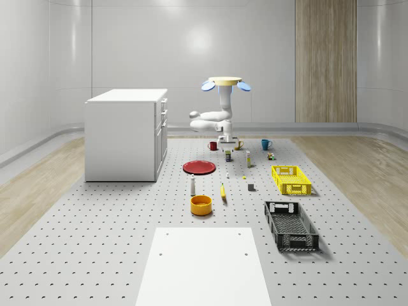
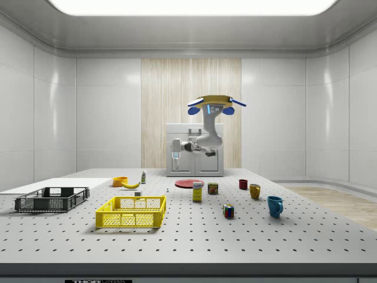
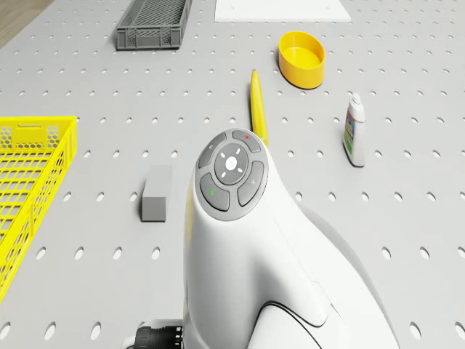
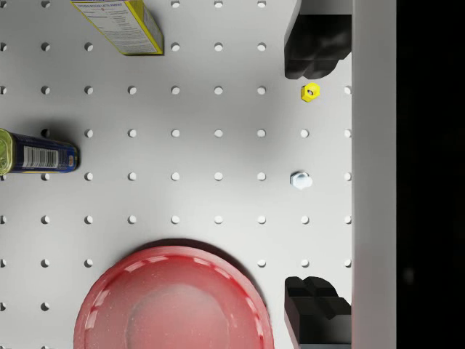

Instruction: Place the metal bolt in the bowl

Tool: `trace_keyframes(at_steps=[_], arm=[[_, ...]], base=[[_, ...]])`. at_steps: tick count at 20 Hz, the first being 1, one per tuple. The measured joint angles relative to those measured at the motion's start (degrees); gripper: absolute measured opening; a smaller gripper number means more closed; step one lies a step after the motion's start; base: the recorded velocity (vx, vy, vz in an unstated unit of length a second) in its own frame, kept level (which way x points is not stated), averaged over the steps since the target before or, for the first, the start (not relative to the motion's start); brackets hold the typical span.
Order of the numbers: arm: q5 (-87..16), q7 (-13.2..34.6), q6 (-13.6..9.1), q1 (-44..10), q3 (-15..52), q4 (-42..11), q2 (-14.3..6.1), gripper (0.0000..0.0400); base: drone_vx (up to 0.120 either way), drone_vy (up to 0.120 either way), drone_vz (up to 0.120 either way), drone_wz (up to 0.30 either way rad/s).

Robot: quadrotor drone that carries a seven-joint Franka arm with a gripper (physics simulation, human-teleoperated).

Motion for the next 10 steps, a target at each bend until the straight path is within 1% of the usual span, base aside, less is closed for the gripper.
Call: trace_keyframes(at_steps=[1, 3, 4, 5, 6, 10], arm=[[0.1, 0.0, 0.1, 0.0, 0.0, 0.0, -0.2, 0.04], [0.2, 0.1, 0.4, -0.1, 0.1, 0.0, -0.5, 0.04], [0.3, 0.1, 0.6, -0.1, 0.1, 0.0, -0.6, 0.04], [0.3, 0.2, 0.7, -0.2, 0.1, 0.0, -0.8, 0.04], [0.4, 0.2, 0.8, -0.2, 0.2, 0.0, -0.9, 0.04], [0.6, 0.3, 1.4, -0.4, 0.3, 0.1, -1.5, 0.04]], base=[[0.12, 0.0, -0.12, 0.0], [0.12, -0.1, -0.12, 0.0], [0.12, -0.12, -0.04, 0.0], [0.12, 0.0, 0.0, 0.0], [0.0, 0.0, -0.08, 0.0], [0.0, 0.0, -0.12, 0.0]])
